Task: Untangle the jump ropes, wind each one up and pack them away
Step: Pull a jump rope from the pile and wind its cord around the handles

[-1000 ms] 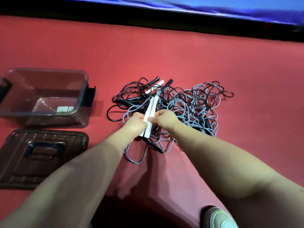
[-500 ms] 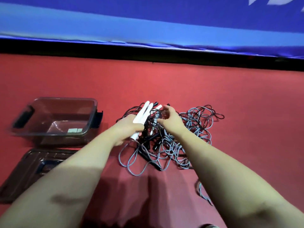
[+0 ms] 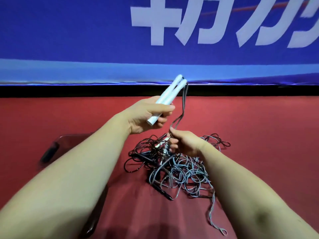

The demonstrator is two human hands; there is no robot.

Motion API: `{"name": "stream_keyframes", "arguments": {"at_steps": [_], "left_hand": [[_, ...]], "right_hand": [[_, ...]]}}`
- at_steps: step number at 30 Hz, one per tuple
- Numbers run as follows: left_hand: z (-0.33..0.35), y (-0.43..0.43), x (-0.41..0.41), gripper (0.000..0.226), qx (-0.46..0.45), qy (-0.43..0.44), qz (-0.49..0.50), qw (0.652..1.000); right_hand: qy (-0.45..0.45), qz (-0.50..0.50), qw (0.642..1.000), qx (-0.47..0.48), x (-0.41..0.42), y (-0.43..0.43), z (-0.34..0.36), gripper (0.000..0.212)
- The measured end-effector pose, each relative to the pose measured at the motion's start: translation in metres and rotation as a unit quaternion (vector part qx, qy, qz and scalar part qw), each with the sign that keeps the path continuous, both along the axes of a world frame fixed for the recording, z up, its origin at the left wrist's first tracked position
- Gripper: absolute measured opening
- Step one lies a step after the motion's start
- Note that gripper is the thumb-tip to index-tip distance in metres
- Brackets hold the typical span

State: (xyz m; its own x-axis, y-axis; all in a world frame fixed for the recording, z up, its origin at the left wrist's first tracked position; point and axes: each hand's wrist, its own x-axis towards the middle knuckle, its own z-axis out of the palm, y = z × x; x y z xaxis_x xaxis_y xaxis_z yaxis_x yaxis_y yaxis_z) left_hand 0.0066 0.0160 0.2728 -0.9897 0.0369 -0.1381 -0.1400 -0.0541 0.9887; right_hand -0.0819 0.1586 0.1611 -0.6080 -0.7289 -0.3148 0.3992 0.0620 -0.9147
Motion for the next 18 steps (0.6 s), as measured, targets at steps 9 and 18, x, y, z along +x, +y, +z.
{"name": "stream_keyframes", "arguments": {"at_steps": [9,18], "left_hand": [[-0.003,0.02,-0.002,0.016,0.01,-0.033,0.174,0.984],[-0.043,0.058,0.009,0.024,-0.264,-0.047,0.084,0.96]], "right_hand": [[0.459,-0.381,0.803,-0.024,-0.048,0.04,0.161,0.017],[0.304,-0.058,0.847,0.432,-0.015,0.093,0.036,0.052]]}}
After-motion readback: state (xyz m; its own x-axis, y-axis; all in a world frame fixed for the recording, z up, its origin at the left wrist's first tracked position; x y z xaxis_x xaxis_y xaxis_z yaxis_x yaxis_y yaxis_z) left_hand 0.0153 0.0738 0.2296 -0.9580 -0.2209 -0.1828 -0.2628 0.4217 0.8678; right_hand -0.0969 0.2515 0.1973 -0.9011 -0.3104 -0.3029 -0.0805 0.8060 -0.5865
